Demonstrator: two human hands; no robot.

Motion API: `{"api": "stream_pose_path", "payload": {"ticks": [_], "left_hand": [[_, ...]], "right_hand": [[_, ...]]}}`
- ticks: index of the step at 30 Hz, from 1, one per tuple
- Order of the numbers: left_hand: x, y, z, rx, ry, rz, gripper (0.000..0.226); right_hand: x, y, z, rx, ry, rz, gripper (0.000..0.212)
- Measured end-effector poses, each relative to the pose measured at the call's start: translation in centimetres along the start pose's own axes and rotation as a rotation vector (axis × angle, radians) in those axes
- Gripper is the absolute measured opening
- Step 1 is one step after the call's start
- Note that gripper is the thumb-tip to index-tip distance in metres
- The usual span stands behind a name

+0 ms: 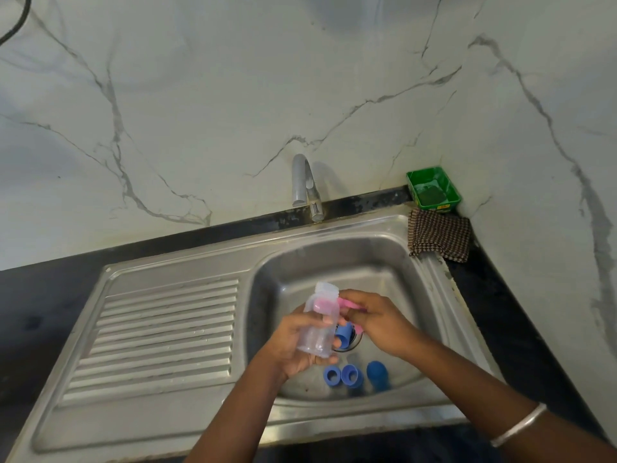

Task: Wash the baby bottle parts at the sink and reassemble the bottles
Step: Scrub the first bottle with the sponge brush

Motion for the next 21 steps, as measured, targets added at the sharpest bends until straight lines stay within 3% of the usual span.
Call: {"api": "stream_pose_path", "payload": {"ticks": [3, 10, 15, 18, 21], "left_hand": [[0.3, 0.1, 0.0, -0.151, -0.047, 0.0, 0.056], [0.8, 0.7, -0.1, -0.472, -0.21, 0.021, 0.073], [0.7, -0.1, 0.8, -0.663, -0.044, 0.038, 0.075], [0.6, -0.8, 1.5, -0.566, 0.027, 0.054, 0.083], [0.5, -1.5, 2.5, -0.486, 0.117, 0.058, 0.086]], "right_hand": [[-0.6, -0.9, 1.0, -0.223, -0.104, -0.189, 0.029], [-2.2, -3.2, 3.4, 0.007, -0.287, -0.232, 0.028], [-2.8, -4.7, 3.7, 0.284, -0.392, -0.139, 0.032], [-2.8, -4.9, 3.9, 0.437, -0.38, -0.064, 0.042], [-2.3, -3.9, 4.0, 0.428, -0.337, 0.031, 0.036]]}}
Point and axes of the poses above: each hand's wrist, its own x-axis away from the middle knuckle, its own z-axis out of the back of the hand, y = z × x, the point moved 2 cm from there along -x, towards the middle knuckle
